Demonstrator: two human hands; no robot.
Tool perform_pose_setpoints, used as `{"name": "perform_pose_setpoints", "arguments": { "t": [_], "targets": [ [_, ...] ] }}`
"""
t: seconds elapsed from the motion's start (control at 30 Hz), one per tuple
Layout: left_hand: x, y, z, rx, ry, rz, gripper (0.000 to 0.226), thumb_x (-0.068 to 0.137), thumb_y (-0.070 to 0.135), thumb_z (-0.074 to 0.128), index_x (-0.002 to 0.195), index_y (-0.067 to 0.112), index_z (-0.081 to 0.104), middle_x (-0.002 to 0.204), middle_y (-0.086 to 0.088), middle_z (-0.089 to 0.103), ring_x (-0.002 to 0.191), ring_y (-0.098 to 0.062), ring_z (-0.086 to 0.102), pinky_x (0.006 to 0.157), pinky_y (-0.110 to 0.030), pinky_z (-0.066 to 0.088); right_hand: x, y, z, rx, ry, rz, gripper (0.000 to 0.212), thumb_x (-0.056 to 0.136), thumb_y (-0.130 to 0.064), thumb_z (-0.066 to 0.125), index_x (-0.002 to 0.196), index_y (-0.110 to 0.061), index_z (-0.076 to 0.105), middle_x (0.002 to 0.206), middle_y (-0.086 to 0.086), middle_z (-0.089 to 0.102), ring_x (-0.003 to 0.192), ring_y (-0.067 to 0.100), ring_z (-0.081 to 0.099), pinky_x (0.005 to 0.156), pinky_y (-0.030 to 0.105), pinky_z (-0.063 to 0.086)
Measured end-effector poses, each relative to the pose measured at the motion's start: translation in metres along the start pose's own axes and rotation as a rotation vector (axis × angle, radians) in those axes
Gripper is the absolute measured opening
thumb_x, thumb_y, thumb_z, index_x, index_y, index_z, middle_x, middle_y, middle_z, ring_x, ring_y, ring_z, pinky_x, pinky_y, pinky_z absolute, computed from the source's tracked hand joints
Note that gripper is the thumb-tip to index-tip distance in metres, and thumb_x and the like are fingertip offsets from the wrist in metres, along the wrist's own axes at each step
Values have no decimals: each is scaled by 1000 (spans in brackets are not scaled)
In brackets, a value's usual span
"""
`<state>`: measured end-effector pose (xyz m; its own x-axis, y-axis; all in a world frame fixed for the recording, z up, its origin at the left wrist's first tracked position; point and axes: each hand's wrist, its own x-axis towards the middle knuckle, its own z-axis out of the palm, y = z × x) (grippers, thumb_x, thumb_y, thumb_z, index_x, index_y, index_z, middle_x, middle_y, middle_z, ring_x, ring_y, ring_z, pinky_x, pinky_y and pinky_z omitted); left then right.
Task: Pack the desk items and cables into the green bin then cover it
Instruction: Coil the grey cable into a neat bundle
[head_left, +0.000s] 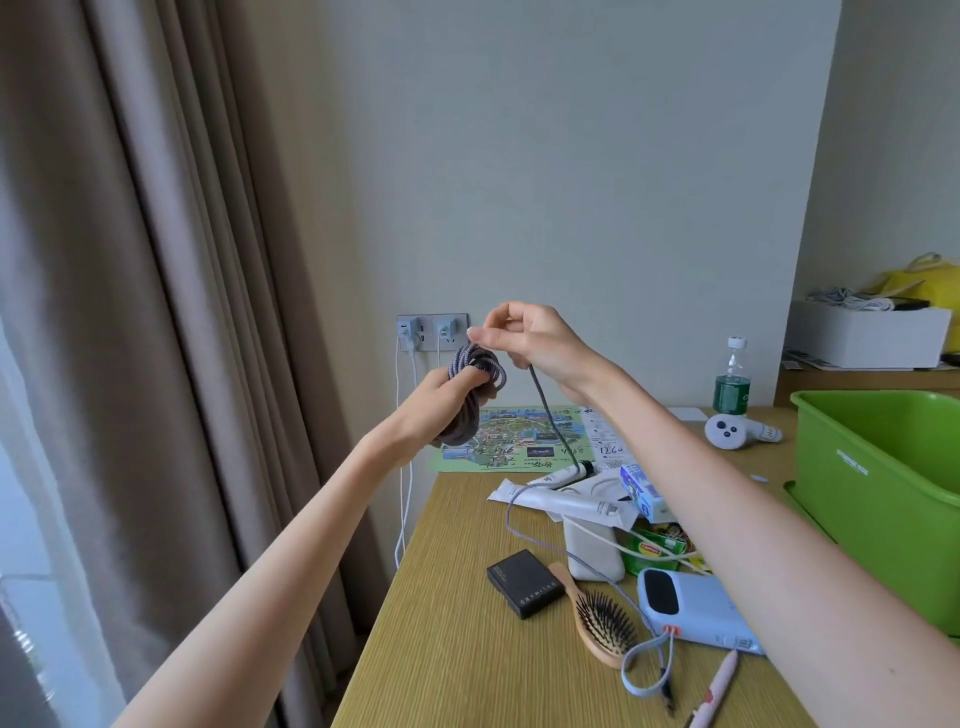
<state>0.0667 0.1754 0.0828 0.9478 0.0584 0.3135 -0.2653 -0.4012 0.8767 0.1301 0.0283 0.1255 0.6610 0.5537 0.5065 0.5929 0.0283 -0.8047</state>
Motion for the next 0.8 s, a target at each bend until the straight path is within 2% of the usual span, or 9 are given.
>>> {"name": "perform_pose_setpoints", "arguments": {
  "t": [0.1, 0.17, 0.2, 0.3, 0.4, 0.47, 0.6, 0.7, 0.8],
  "targets": [
    [0, -3, -4, -87, 52, -46, 31, 96, 30, 42, 78, 18, 65, 71, 6, 61, 65, -10, 52, 60, -22, 41, 3, 14, 7, 28, -26, 82, 27, 97, -39, 54, 82, -17, 57, 59, -9, 37, 50, 6, 33, 56, 24, 28],
    [2, -5, -9, -110, 123, -88, 32, 92, 34, 41, 81, 22, 69, 73, 5, 58, 64, -13, 48, 48, -22, 35, 3, 24, 12, 42, -38, 119, 36, 101, -42, 44, 81, -15, 57, 62, -6, 33, 52, 9, 31, 58, 26, 27],
    [2, -7, -11, -123, 156, -98, 33, 89, 37, 41, 85, 22, 70, 74, 4, 55, 64, -14, 45, 47, -23, 31, 2, 29, 14, 51, -32, 122, 38, 102, -41, 42, 80, -14, 57, 62, -6, 33, 52, 9, 30, 57, 26, 27],
    [6, -12, -17, -179, 223, -78, 39, 83, 38, 39, 97, 22, 72, 75, 6, 49, 59, -11, 40, 49, -23, 27, 4, 40, 22, 84, -21, 106, 37, 104, -34, 39, 77, -14, 55, 58, -9, 33, 51, 8, 28, 53, 25, 25],
    [10, -17, -23, -256, 276, -57, 38, 91, 30, 37, 104, 20, 71, 73, 8, 49, 50, -7, 40, 47, -21, 27, 11, 48, 37, 147, -35, 107, 39, 105, -32, 38, 74, -16, 55, 56, -9, 35, 47, 8, 25, 46, 23, 20],
    [13, -19, -28, -290, 315, -70, 34, 91, 29, 38, 98, 16, 69, 70, 8, 52, 48, -7, 42, 46, -20, 28, 17, 53, 51, 163, -42, 108, 41, 104, -35, 38, 73, -15, 54, 55, -4, 34, 45, 9, 24, 41, 21, 17],
    [16, -30, -43, -264, 368, -78, 20, 89, 27, 42, 75, 19, 53, 67, 3, 49, 52, -13, 38, 48, -23, 26, 28, 63, 73, 203, -55, 143, 45, 102, -41, 42, 69, -13, 52, 50, -1, 31, 39, 9, 22, 38, 21, 14],
    [17, -39, -51, -275, 344, -50, 19, 83, 33, 45, 84, 16, 54, 74, -7, 46, 65, -19, 36, 55, -29, 26, 35, 66, 85, 194, -53, 123, 45, 102, -39, 43, 68, -10, 52, 48, 1, 31, 38, 10, 22, 38, 20, 15],
    [18, -42, -55, -279, 349, -31, 25, 75, 38, 50, 83, 15, 53, 70, -3, 45, 60, -13, 38, 55, -29, 28, 40, 67, 96, 228, 6, 82, 44, 103, -31, 42, 65, -9, 48, 47, 2, 29, 35, 8, 20, 38, 18, 14]
  ]
}}
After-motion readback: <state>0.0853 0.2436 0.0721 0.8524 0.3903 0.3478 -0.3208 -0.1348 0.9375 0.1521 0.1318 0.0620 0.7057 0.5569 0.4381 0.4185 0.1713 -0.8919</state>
